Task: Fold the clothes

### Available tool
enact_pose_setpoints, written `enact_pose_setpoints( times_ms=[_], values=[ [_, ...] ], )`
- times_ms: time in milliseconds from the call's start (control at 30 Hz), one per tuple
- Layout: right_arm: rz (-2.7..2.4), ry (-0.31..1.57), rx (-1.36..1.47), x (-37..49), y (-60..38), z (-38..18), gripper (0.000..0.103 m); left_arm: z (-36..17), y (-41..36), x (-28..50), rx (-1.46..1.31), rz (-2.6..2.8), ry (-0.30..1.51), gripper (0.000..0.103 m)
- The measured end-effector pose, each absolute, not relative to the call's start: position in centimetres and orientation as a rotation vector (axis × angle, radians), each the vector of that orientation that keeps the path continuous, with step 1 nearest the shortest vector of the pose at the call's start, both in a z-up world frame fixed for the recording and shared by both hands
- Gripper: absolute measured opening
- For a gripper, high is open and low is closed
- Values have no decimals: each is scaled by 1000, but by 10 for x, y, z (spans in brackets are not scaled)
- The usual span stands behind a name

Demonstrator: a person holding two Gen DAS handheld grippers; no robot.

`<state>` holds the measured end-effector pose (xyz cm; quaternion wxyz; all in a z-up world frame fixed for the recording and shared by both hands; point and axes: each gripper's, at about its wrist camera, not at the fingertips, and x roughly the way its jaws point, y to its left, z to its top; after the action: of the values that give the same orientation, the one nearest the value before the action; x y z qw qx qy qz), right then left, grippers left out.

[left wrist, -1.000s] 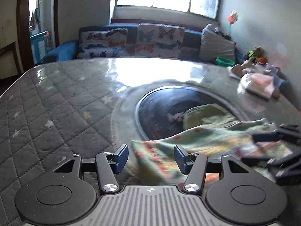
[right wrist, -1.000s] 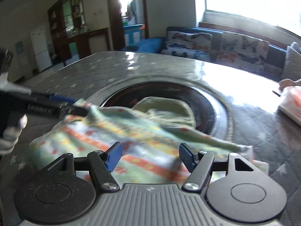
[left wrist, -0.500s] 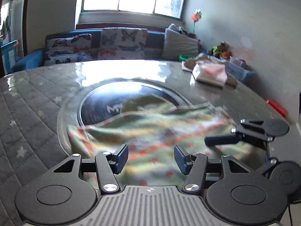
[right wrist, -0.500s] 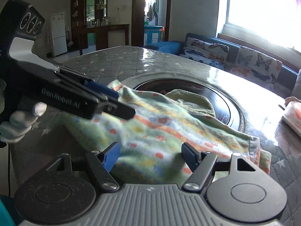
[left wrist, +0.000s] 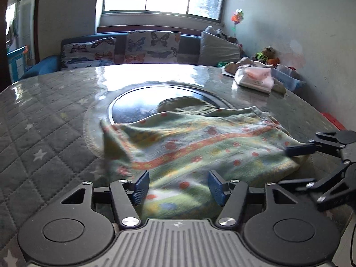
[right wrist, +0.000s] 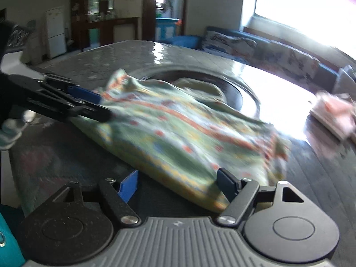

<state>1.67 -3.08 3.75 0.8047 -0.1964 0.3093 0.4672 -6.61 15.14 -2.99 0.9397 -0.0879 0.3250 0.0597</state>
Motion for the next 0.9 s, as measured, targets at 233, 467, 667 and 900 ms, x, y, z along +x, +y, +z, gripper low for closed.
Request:
enact_pose_setpoints(
  times_ms=[233,467,667,900],
  values=[
    [953,702,-364,25,-57,46,78,-24,164,-75,-219,137,658,62],
    [945,661,-286,39,-49,58,78,-8,163,-62,-220,132,605,67],
    [921,704,-241,60,-37,44,78,-18,172,-45,-216,172,629,67],
    [907,696,-247,71,-37,50,79,-20,189,-46,-264,203,638,67]
  ],
)
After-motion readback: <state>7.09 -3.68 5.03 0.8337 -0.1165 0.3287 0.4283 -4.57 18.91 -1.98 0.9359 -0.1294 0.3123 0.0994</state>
